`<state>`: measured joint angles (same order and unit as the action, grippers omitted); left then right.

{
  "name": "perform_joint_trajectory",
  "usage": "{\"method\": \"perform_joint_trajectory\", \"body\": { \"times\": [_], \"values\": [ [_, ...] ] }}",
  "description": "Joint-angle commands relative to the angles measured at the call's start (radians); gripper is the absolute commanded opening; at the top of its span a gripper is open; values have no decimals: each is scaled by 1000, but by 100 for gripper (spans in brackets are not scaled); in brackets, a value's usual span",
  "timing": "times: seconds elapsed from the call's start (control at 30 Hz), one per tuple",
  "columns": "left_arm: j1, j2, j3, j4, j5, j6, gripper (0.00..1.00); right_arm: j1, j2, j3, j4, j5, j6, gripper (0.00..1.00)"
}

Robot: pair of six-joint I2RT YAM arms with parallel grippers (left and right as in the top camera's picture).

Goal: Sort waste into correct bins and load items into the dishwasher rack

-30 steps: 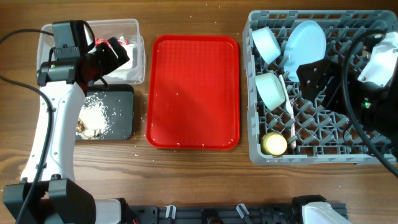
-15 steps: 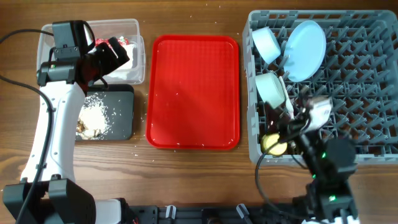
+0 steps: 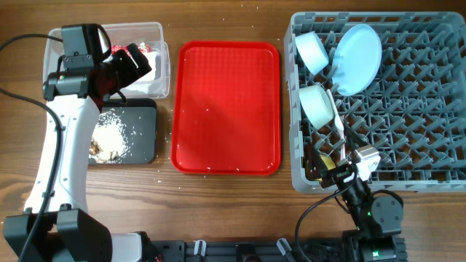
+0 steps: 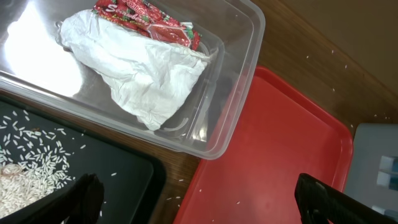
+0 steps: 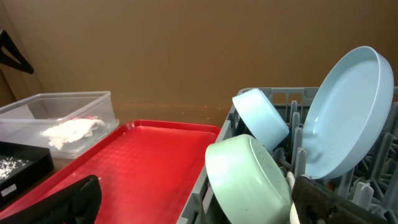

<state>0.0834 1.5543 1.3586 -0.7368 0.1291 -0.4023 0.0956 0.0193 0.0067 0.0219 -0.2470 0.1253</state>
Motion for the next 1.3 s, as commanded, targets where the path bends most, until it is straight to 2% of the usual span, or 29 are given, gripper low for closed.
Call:
{"method": "perform_joint_trajectory", "body": {
  "times": [0.0, 0.47, 0.67, 0.83, 0.93, 1.03, 1.13, 1.27],
  "values": [
    [2, 0, 1, 2, 1, 2, 100, 3, -5, -2, 0, -10, -18, 100],
    [2, 0, 0, 3, 1, 2, 100, 3, -1, -2, 0, -10, -18, 100],
    [-5, -99, -45, -6, 1, 5, 100, 3, -1, -2, 0, -10, -18, 100],
    [-16, -325, -370, 283, 21, 4, 100, 3, -1, -2, 0, -10, -18, 100],
    [-16, -560, -682, 537, 39, 1, 100, 3, -1, -2, 0, -10, -18, 100],
    [-16, -750, -921, 719, 38, 1, 100, 3, -1, -2, 0, -10, -18, 100],
    [-16, -940, -1120, 841, 34, 2, 100, 3, -1, -2, 0, -10, -18, 100],
    [-16, -1167, -1295, 880, 11, 1, 100, 3, -1, -2, 0, -10, -18, 100]
  ]
}}
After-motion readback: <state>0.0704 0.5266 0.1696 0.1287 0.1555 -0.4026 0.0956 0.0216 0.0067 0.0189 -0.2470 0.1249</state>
